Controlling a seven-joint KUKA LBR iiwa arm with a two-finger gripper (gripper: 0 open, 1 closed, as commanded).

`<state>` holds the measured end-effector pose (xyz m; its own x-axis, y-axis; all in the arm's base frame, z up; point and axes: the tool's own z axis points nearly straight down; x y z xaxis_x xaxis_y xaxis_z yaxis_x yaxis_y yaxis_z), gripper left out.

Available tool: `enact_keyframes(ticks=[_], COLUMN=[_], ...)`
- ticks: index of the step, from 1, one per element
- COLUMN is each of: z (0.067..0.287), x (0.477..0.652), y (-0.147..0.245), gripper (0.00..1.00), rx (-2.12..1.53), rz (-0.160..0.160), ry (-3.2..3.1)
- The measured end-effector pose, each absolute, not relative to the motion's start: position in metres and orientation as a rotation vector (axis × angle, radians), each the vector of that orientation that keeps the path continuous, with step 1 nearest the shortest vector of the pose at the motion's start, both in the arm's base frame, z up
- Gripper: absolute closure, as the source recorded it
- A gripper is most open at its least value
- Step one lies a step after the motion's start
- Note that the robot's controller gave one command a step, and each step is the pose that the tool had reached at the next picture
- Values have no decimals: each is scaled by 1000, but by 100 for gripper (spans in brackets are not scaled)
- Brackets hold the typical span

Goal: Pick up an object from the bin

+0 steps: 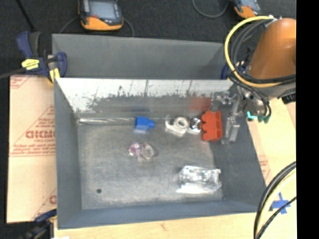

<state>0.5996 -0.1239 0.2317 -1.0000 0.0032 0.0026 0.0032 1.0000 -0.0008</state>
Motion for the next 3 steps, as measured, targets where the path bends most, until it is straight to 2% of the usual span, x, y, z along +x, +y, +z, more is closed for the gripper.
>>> enact_keyframes(ticks=[1, 2, 3], z=[105, 75, 73], x=[561, 518, 481], y=[-113, -92, -93], gripper=[0, 0, 0], rx=[618, 999, 1020], rz=[-1, 8, 3], ry=[-3078, -2988, -2976])
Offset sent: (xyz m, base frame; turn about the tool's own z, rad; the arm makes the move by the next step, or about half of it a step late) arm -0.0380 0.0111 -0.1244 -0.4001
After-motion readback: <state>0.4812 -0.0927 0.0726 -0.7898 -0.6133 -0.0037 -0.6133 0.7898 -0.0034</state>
